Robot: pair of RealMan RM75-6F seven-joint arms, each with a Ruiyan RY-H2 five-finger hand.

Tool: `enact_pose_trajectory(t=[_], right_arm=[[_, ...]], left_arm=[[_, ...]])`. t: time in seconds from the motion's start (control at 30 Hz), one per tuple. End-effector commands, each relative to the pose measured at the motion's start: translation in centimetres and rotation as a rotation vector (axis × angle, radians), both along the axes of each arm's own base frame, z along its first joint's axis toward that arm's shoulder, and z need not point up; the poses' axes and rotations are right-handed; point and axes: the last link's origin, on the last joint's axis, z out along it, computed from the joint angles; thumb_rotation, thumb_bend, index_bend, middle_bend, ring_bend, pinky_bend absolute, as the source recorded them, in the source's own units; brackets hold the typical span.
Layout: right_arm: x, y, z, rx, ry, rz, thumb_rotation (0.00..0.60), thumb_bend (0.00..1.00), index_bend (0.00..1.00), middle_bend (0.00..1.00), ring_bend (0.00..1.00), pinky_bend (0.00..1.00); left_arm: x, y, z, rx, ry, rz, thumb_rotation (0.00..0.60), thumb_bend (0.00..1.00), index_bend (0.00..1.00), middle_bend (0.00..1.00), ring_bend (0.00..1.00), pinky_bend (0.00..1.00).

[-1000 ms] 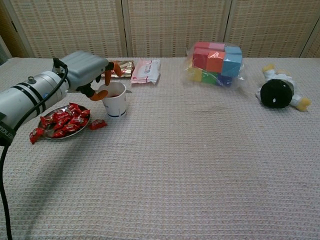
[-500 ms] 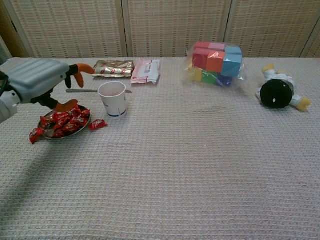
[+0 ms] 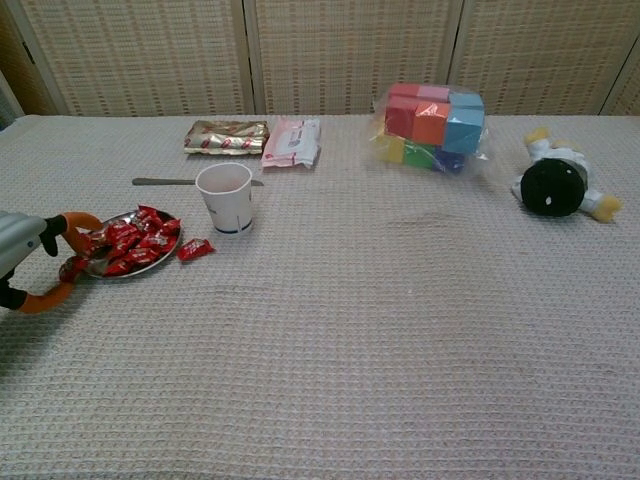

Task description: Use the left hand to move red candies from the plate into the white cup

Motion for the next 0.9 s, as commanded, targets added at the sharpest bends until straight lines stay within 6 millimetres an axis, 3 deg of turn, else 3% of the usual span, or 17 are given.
enact_pose_trajectory(t=[0.03,0.37,0.63,0.9], right_arm=[[0.0,0.1,0.1,-0.003,0.0,0.0,0.6,0.05,0.0,0.0,0.0,0.0],[-0.1,0.1,0.2,-0.007,0.001,-0.005,0.6,0.05,0.0,0.0,0.0,0.0],[-0.1,0.1,0.2,-0.008,0.002,-0.006,0.6,0.05,0.0,0.0,0.0,0.0],[-0.1,0.1,0.1,0.001,0.0,-0.006,0.6,0.05,0.0,0.0,0.0,0.0]], left_arm=[[-0.3,-0.1,-0.5,-0.003,0.017,0.005,0.6,0.38,0.22,0.28,0.33,1.0],[-1.0,0.2,-1.0,0.003,0.06,0.011,0.6,0.38,0.32,0.3,0.34,1.0],[-1.5,0.9,-1.1,0.014,0.091,0.024,0.6,0.39,0.41,0.43,0.47,1.0],[-1.7,1.1,-1.1,0.035,0.091,0.015,0.6,0.41,0.49,0.54,0.55,1.0]])
